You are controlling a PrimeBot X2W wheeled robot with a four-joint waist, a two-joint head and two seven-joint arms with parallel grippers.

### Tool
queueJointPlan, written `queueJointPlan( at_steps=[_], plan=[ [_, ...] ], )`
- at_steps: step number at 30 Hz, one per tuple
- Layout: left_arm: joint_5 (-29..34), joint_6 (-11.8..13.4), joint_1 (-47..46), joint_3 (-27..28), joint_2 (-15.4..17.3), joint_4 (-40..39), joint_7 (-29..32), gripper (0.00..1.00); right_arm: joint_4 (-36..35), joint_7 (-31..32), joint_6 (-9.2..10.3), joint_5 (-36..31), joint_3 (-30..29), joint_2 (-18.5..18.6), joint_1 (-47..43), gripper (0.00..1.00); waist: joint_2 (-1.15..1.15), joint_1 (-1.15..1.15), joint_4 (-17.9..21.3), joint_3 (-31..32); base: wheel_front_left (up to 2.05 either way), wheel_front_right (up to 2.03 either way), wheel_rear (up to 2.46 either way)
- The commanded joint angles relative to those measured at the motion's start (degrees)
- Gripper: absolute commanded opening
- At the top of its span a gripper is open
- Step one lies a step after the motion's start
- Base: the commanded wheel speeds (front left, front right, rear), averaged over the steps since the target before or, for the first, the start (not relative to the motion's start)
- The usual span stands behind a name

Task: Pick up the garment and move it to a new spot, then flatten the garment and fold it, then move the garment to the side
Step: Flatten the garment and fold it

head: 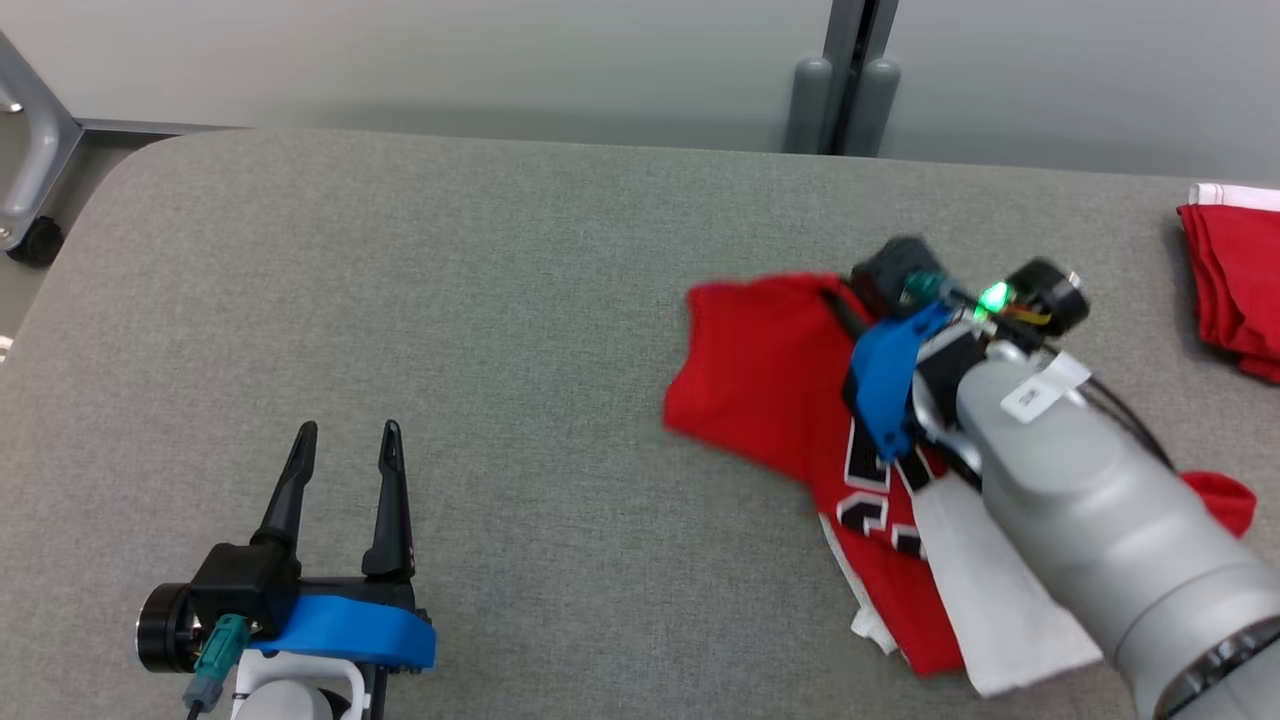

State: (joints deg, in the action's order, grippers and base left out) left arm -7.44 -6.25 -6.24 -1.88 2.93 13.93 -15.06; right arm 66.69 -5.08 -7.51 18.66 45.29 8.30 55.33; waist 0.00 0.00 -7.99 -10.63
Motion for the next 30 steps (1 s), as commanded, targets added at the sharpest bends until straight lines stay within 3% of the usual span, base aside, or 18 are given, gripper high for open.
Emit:
queueJointPlan(
  at_steps=[1, 8, 15, 20, 25, 30],
  plan=[
    [0.3, 0.1, -0.9, 0.1, -0.1, -0.1, -0.1, 1.0, 1.0, -2.3, 0.03, -1.1, -1.1, 0.2, 2.8, 0.0, 0.0, 0.0, -0.2, 0.0, 0.0, 0.0, 0.0],
    [0.2, 0.1, -0.6, 0.1, -0.1, 0.0, -0.1, 1.0, 4.4, -8.7, 0.03, -5.7, -5.6, -1.2, 9.6, 0.0, 0.0, 0.0, -0.9, 0.9, 0.0, 0.0, 0.0],
    [-0.5, 0.5, 1.0, 0.3, -0.1, -0.1, -0.1, 1.0, 3.0, -10.0, 0.03, -7.1, -6.0, -4.3, 3.2, 0.0, 0.0, 0.0, -0.8, 2.2, 0.0, 0.0, 0.0],
    [-0.8, 0.7, 1.4, 0.4, -0.1, -0.3, -0.1, 1.0, -4.2, -10.1, 0.03, -6.8, -4.1, -5.5, -6.2, 0.0, 0.0, 0.0, -0.4, 2.6, 0.0, 0.0, 0.0],
    [-1.1, 0.7, 1.5, 0.1, -0.1, 0.0, -0.1, 1.0, -15.8, -10.2, 0.02, -2.6, 2.8, -5.3, -15.9, 0.0, 0.0, 0.0, -0.7, 2.9, 0.0, 0.0, 0.0],
    [-1.2, 0.6, 1.4, -0.2, -0.1, 0.1, -0.1, 1.0, -22.7, -9.8, 0.02, 0.1, 9.2, -5.3, -21.8, 0.0, 0.0, 0.0, -1.2, 3.1, 0.0, 0.0, 0.0]
  ],
)
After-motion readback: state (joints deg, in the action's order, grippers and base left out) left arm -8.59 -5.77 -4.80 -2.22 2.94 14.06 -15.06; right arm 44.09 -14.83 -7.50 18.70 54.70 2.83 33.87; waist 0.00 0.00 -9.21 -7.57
